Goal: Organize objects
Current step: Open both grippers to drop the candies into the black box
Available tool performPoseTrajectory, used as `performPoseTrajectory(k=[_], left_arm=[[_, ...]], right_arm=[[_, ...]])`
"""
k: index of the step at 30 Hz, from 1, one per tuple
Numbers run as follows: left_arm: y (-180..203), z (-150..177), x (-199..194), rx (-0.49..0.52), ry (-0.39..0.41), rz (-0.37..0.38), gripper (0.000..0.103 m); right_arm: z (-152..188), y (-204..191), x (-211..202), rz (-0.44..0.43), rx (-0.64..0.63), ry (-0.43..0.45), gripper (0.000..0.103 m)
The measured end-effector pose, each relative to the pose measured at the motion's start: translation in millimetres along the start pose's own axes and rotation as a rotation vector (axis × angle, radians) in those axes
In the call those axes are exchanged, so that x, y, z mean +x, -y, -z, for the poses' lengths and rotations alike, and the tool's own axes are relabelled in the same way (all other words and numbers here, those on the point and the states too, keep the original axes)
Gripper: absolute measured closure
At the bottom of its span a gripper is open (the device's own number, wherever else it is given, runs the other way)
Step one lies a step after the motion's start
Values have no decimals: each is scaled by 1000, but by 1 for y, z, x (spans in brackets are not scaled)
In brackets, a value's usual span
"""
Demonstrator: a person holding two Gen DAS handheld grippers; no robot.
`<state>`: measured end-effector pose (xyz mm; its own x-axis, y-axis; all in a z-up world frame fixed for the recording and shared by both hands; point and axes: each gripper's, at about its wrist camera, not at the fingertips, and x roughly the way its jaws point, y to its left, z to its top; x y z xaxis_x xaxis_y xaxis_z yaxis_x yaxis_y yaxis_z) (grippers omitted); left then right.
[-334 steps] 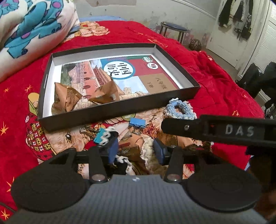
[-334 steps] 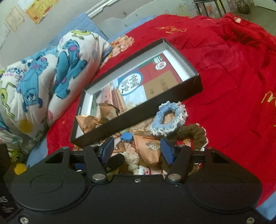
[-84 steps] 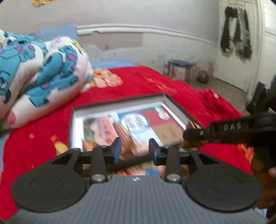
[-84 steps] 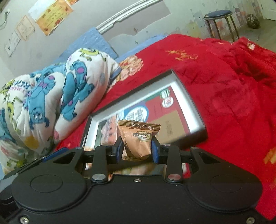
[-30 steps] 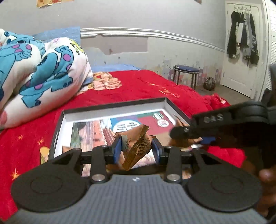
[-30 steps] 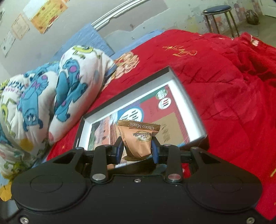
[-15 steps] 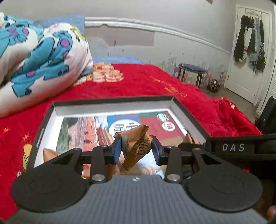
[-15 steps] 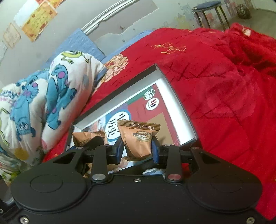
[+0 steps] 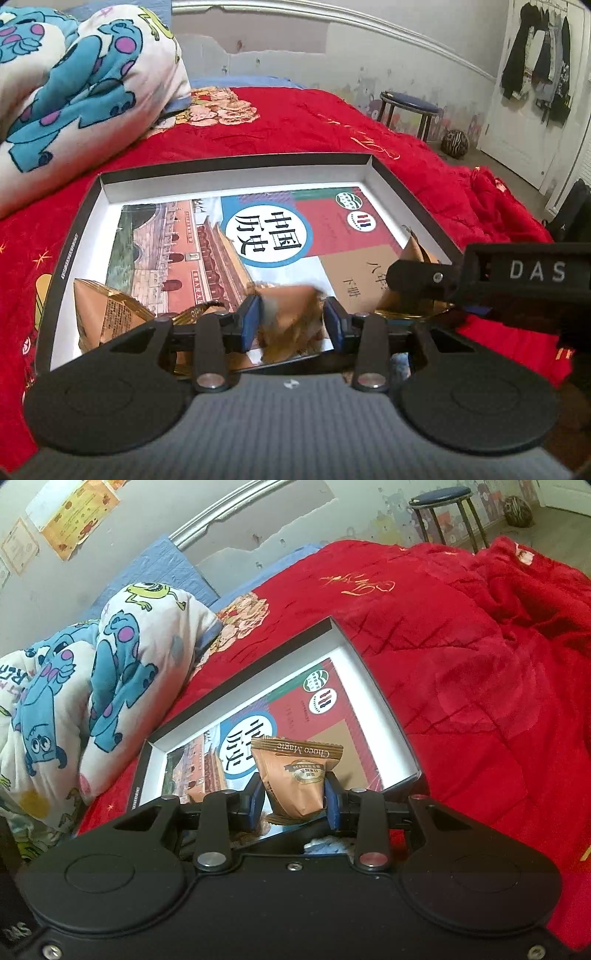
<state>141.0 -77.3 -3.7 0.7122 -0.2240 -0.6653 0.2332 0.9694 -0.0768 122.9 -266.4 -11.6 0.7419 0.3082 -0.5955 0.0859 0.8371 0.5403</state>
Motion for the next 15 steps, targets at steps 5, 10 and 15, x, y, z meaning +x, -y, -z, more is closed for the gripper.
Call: performPoseTrajectory(k=[5,10,15], left_arm=[[2,0,-2,12,-2,-4,37],[-2,1,-18,2,15,35,26],[-7,2,-41,-22,37,81,20]], right_arm=[[0,0,0,3,-2,-4,70],[-2,-3,-9,-25,29,-6,52],[-2,-17,-26,-68,1,19,40]])
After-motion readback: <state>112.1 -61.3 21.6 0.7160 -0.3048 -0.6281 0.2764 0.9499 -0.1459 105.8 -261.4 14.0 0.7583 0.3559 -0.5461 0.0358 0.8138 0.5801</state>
